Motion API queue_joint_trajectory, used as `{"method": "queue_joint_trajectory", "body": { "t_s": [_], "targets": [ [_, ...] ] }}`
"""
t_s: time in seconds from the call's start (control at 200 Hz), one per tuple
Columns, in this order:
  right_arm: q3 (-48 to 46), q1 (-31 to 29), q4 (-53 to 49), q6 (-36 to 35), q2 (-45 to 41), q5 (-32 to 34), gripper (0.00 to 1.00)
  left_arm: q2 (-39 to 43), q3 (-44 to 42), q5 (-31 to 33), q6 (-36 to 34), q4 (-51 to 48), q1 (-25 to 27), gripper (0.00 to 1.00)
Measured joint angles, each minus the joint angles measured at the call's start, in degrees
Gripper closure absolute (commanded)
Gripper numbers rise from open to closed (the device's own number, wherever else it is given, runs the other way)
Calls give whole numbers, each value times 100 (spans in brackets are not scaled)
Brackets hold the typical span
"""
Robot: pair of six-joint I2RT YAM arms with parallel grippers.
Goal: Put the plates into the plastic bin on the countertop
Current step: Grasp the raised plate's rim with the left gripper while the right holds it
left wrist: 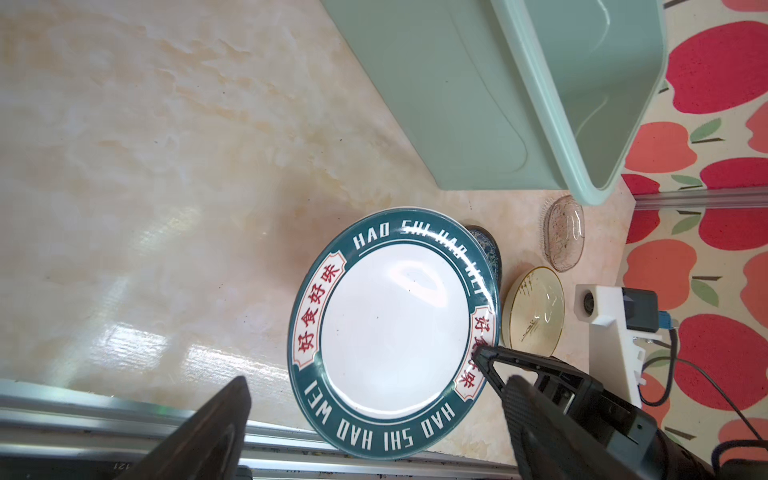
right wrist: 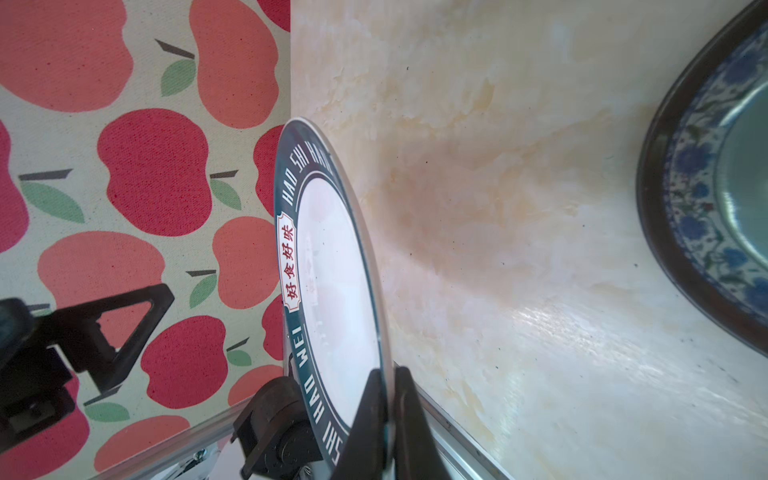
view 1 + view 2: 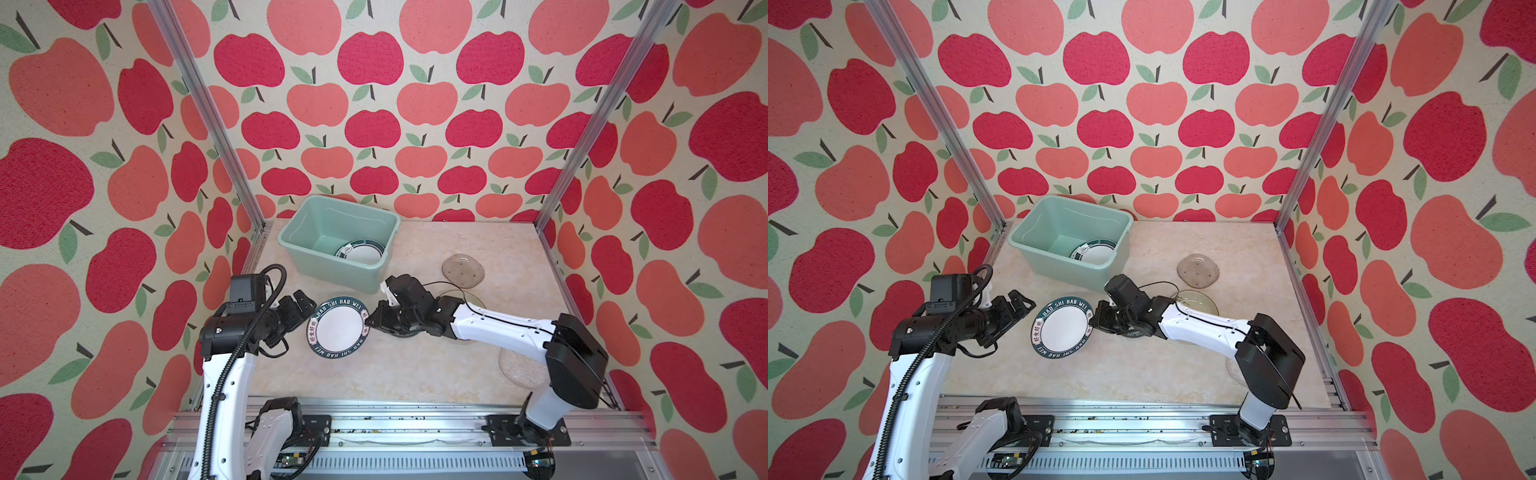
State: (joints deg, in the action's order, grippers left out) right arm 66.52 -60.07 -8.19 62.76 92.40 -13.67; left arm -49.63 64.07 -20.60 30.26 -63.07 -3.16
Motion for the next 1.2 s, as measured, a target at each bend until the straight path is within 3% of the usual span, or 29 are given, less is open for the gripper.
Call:
{"method": "queue_joint_trajectory", "body": {
  "t_s": [0.29,0.455,0.625,0.865,1.201],
  "targets": [
    [-651,721,-695,-938,-1969,-70,100,59,446,-297,-417,516,728,16],
    [-1078,1375,-887,-1211,-2782,-348,100,39,391,-798,-437,1010,1123,18],
    [-1266,1788,-1064,-1370,-3257,-643,100,-94,138,-1486,-407,1674,1694,20],
    [-1469,1847,-1117,-1381,-3779,-833,100,-608,-382,-2083,-59,2527,2273,29],
    [-1663,1860,-1080,-1224,-4054,-756,100,-1014,-597,-2507,463,3578,2776,57]
  ]
}}
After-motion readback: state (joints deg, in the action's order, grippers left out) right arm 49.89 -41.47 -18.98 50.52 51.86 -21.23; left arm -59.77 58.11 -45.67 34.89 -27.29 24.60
